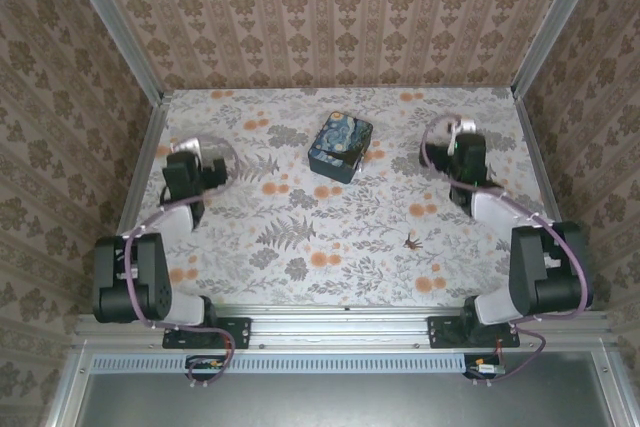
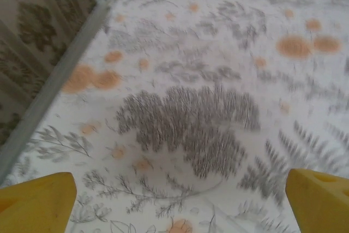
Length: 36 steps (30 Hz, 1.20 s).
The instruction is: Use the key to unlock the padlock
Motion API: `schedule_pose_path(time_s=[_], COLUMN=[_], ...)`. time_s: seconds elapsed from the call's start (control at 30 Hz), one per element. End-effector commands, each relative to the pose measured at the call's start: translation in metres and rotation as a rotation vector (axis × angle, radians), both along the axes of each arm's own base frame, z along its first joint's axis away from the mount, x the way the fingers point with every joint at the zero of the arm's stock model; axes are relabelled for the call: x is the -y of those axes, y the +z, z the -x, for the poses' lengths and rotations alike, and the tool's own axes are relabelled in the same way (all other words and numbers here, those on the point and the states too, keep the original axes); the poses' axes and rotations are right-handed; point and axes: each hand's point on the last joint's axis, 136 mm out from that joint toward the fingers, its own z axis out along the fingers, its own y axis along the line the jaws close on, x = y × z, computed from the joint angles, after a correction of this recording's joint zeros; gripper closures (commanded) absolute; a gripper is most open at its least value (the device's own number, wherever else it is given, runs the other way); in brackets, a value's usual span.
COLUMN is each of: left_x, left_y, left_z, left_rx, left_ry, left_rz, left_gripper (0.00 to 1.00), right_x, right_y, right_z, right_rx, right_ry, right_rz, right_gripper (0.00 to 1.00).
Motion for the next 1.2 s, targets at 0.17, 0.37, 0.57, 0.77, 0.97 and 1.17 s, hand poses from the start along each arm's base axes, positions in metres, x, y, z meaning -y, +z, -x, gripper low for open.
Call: schedule_pose_path(time_s=[0.17,0.37,0.57,0.77,0.97,1.17], left_x=[0.114,0.226,0.283,0.311,0.323,0.321], left_y=[-0.014,-0.029,-0.035,-0.039,-0.041,-0.042], left_z=[0.060,0.065,0.067,0.061,0.048,0.028], left_rx=[-0.398,-0.534,-0.554,-0.555,-0.527,-0.492], left_ry=[-0.007,-0.278,-0.445,-0.519,-0.558,-0.550], left_rz=[0.311,0.417,0.527,0.590,0.628,0.675], left_gripper=[0.00,0.02,0.03,0.05,0.05,0.06], right_x=[-0.093,-0.146,-0.173,-0.182,-0.202,-0.225], right_y=[0.012,-0.006,-0.040,-0.056,-0.059,-0.057], right_z=[-0.050,-0.099,-0.126,-0.142,-0.153,-0.153], right_rx=[-0.257,-0.300,-0.318,-0.310,-0.282,-0.278], right_ry=[0.230,0.270,0.277,0.311,0.429,0.554], right_rz=[-0.351,-0.383,-0.467,-0.445,-0.466,-0.511], right_gripper=[0.00,0.00,0.00,0.00,0.00,0.01])
